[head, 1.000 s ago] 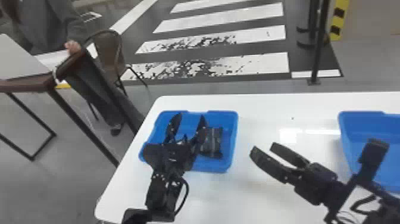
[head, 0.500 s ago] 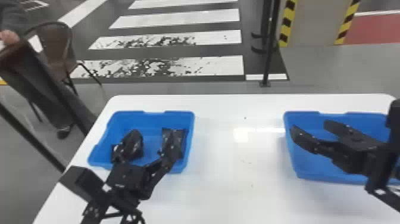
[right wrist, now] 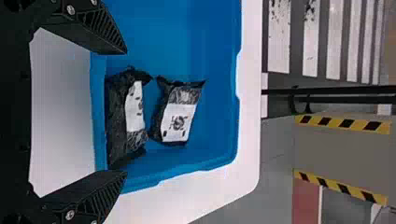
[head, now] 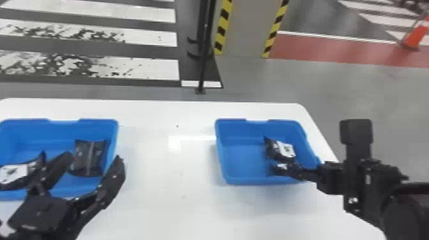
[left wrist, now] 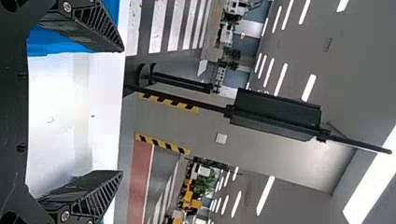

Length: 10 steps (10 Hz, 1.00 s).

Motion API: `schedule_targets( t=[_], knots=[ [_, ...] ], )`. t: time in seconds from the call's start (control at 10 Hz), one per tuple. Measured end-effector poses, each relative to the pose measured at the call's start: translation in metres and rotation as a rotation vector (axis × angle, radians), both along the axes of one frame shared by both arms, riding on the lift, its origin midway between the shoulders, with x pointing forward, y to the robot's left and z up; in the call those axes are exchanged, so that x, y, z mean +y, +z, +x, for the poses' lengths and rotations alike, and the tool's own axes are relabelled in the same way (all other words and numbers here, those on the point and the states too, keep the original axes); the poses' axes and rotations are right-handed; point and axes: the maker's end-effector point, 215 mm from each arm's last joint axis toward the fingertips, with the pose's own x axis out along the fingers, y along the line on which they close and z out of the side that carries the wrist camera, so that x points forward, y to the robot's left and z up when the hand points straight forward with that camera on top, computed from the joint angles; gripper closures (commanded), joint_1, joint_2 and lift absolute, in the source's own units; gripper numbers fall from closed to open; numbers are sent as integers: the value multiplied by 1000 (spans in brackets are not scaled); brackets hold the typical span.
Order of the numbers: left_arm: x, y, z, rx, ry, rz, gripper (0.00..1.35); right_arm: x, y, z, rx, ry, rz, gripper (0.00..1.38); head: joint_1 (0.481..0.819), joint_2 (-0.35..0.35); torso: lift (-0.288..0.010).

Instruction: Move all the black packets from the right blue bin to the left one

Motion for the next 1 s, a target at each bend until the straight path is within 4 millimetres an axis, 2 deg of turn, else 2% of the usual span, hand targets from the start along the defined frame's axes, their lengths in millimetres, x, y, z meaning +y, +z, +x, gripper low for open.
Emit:
schedule_targets(
  t=[0.1, 0.3, 0.8, 1.0],
  knots=[
    [1, -1, 0, 2, 1, 3, 98, -12, -10, 2, 42, -27, 2, 114, 695, -283, -140],
    [0, -1, 0, 4, -2, 3, 98, -19, -25, 18, 82, -39, 18, 116, 695, -289, -140],
    [5, 5, 2, -18, 9, 8, 98, 6, -53, 65, 129, 28, 35, 110, 695, -245, -140],
    [4, 7, 3, -23, 6, 12, 98, 10, -57, 72, 172, 37, 11, 110, 695, -230, -140]
  ],
)
